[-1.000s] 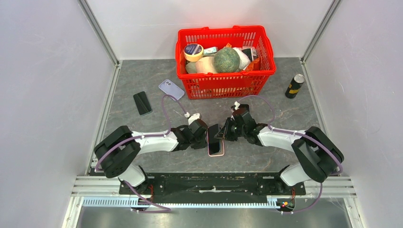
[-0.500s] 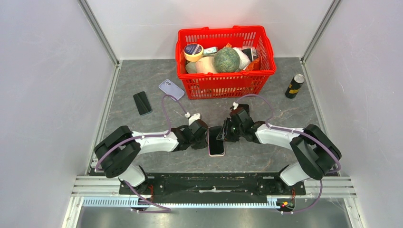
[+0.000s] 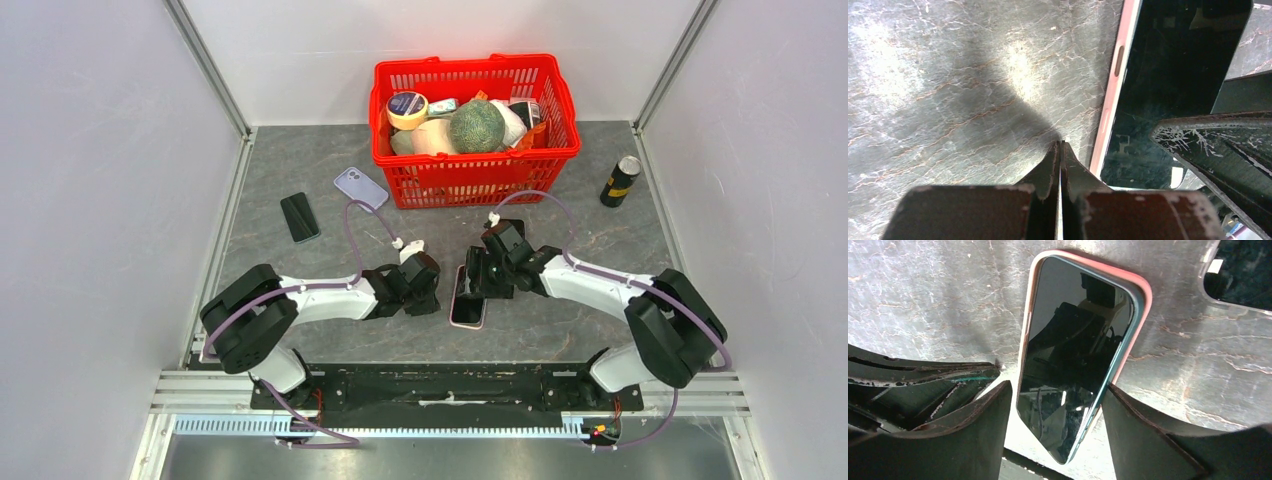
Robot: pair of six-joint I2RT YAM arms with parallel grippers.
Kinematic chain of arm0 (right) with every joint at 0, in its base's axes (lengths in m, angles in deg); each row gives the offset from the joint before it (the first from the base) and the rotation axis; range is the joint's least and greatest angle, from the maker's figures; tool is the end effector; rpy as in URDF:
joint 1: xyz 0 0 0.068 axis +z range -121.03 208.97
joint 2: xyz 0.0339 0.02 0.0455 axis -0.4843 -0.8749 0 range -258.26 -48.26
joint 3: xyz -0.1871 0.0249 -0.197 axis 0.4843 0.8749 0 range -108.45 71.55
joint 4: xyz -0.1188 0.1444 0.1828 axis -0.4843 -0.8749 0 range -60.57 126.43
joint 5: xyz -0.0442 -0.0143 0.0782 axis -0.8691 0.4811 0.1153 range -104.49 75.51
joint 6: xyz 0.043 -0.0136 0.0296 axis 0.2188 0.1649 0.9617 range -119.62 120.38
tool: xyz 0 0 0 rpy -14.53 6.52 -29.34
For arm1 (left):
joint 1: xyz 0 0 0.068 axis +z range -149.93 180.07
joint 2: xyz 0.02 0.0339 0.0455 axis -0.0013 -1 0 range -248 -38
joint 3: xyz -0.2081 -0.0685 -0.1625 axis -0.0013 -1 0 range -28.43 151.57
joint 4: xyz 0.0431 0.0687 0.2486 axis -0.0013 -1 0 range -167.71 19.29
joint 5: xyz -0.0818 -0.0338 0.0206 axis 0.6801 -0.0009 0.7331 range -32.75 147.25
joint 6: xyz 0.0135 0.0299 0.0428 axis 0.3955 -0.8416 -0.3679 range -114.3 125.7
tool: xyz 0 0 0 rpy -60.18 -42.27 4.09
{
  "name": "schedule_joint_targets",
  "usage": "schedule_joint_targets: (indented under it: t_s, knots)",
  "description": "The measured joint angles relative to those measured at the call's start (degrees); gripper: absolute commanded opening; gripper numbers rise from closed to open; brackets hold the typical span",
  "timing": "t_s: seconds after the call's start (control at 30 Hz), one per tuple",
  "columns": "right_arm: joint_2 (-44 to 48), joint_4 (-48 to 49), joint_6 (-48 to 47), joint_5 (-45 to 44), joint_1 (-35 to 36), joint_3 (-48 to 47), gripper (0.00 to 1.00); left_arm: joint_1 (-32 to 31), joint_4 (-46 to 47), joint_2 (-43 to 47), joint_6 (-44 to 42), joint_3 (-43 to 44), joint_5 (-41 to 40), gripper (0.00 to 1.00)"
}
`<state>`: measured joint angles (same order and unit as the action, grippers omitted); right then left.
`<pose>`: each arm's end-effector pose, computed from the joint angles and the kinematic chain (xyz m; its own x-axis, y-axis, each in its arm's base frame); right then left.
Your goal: Put the phone into the phone case
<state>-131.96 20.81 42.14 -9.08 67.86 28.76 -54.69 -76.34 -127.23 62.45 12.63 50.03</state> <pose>0.2126 0.1758 0.1695 -0.9275 0.1036 -0.3591 -0.0641 0.9025 0.4259 0.1704 -0.2335 0.1467 -0.8971 -0.1680 -0.4087 0.0316 0.8982 -0.4385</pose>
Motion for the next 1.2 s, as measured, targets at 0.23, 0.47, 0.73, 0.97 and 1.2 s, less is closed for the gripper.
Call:
schedule_joint_targets:
  t_s: [0.23,0.47,0.73,0.97,1.2]
  knots:
    - [1.66,-4.04,-1.18,-1.70,0.00,-0.55,0.80,-0.22,0.20,0.00,0.52,-0.09,0.31,0.02]
    - [3.93,-8.48,-1.33,-4.66,-0.07,-0.55,0.77,-1.11,0.48,-0.26,0.87,-0.09,0.44,0.02]
    - [5.88,-9.18,0.61,-5.29,-0.07,2.05,0.72,-1.42,2.40,-2.01,0.92,0.94,1.49,0.02]
    - [5.40,-7.17,2.12,-3.76,0.00,4.74,0.72,-1.64,2.60,-2.12,0.92,1.01,1.64,0.02]
    - [1.11,-1.38,2.32,-1.53,1.73,2.89,0.66,-1.97,2.56,-1.75,1.66,0.59,1.55,0.02]
